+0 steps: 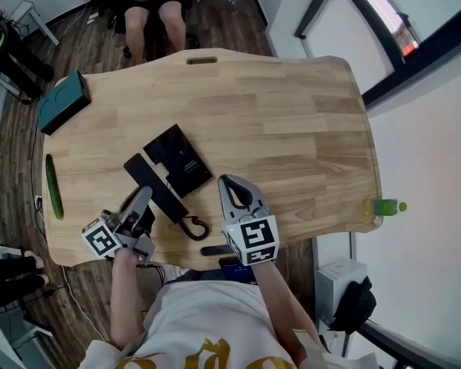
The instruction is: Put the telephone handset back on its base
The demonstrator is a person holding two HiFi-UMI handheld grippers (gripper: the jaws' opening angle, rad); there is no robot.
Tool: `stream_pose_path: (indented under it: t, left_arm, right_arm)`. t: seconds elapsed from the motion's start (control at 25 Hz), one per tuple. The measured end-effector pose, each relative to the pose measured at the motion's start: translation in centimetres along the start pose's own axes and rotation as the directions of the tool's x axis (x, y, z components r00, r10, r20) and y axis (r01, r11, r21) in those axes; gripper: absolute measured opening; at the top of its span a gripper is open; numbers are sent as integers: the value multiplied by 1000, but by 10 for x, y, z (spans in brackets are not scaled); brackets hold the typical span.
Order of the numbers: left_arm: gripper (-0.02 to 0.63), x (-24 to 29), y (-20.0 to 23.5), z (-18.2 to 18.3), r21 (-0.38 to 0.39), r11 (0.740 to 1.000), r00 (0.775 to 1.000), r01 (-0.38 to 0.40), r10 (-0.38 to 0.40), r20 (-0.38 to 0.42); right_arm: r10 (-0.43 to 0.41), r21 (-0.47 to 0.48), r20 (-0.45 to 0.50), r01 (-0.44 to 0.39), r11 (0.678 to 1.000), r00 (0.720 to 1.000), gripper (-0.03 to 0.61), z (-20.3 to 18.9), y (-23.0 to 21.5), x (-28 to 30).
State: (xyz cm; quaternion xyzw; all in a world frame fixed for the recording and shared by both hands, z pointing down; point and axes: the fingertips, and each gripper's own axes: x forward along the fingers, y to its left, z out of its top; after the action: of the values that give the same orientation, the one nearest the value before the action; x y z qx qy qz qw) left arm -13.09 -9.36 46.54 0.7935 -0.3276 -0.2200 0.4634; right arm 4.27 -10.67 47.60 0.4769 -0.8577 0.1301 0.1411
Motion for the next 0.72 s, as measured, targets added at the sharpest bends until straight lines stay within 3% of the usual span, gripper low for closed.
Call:
stream_pose_path:
  t: [0.72]
  left_arm:
    - [71,23,52,-11,-37,998,999,-48,48,-4]
  right_arm:
    - [46,48,-91,-41,998,995,5,-31,-11,43]
